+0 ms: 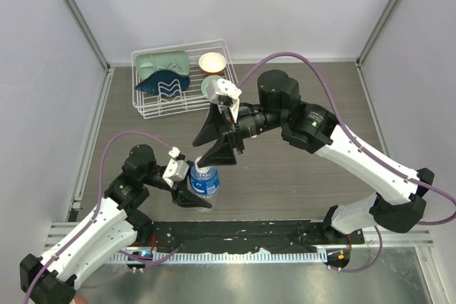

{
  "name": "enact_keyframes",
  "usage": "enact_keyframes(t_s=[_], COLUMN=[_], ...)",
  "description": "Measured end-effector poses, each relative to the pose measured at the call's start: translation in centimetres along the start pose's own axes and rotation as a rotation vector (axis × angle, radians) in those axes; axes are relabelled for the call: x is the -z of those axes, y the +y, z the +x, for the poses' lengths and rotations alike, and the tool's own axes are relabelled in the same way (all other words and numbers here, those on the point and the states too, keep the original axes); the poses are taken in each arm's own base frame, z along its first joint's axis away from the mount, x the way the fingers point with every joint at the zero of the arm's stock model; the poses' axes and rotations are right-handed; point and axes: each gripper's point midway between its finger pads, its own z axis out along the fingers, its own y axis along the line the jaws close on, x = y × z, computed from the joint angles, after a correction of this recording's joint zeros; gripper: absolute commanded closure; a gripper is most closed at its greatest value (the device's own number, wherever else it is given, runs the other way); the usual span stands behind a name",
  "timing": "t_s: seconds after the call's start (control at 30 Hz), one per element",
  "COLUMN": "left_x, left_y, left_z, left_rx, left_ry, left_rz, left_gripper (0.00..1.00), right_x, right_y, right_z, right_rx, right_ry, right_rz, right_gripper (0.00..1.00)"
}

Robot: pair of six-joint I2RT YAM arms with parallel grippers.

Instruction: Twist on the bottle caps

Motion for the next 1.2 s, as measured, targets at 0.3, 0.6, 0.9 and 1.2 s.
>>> enact_keyframes(t_s=[0.3,0.6,0.9,1.2], left_x=[0.0,0.0,0.1,2.1], left_y=[0.2,0.3,1.2,4.6], left_z=[-1.3,-2.0,-2.3,-2.0], left_rx=[-0.055,-0.064,-0.073,-0.117], left_ry=[-0.021,-0.029,-0.036,0.019], left_rz=[-0.001,-0.019,-0.078,-0.359], left_gripper=[1.00,1.00,0.75,0.00], right_x=[-2.1,-2.4,-2.2,-1.9], right_y=[0.0,-0.1,-0.8,-3.7], right_z=[2.7,3.3,3.0,3.4], right_rx=[-0.059,-0.053,-0.030,-0.036], right_ry=[0.074,0.091,0.081,0.095], right_rz=[-0.041,-0.045,0.014,0.178], right_gripper=[0.45,0.69,0.89,0.93])
